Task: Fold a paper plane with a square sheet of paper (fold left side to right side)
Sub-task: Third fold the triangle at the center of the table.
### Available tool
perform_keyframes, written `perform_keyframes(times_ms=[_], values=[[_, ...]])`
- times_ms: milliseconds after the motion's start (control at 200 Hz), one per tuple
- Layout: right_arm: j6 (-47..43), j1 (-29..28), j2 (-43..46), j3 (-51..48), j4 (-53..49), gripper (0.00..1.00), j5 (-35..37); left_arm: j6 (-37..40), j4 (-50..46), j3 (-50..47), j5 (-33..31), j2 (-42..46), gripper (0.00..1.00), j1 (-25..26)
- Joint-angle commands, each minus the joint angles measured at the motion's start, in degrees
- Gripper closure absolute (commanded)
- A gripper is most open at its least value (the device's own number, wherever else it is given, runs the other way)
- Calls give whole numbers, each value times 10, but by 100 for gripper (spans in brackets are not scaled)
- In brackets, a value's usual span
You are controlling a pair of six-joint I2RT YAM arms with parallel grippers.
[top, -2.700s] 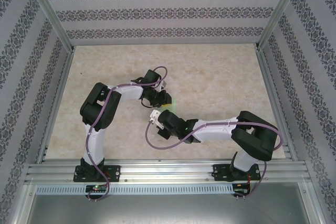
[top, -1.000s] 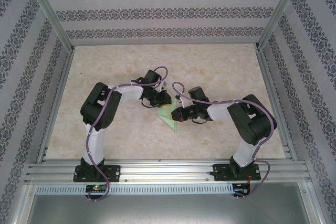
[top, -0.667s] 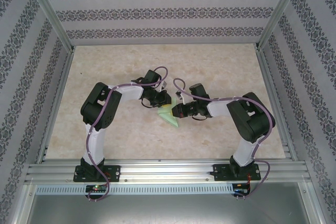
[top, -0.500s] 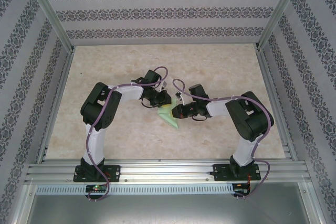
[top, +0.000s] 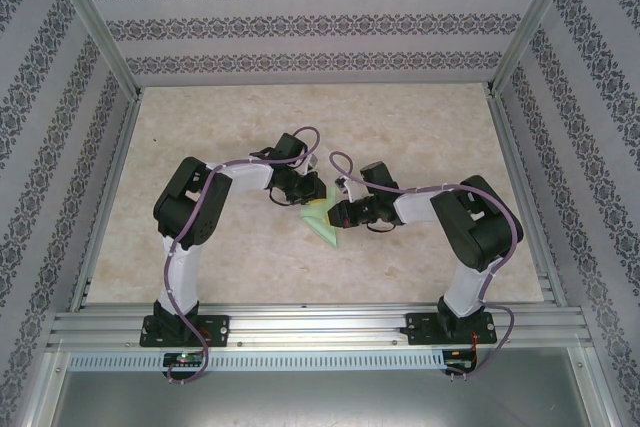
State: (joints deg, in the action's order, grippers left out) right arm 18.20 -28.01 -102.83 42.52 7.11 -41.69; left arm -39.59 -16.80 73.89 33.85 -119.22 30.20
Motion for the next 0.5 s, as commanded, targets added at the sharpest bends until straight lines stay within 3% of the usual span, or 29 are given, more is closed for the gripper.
perform_keyframes(times_ms=[0,495], values=[[3,-6,3,-4,6,93,2,7,-13,-15,-28,-39,82,20],[7,-10,14,-17,0,92,18,7,-12,-16,-30,-41,82,21]])
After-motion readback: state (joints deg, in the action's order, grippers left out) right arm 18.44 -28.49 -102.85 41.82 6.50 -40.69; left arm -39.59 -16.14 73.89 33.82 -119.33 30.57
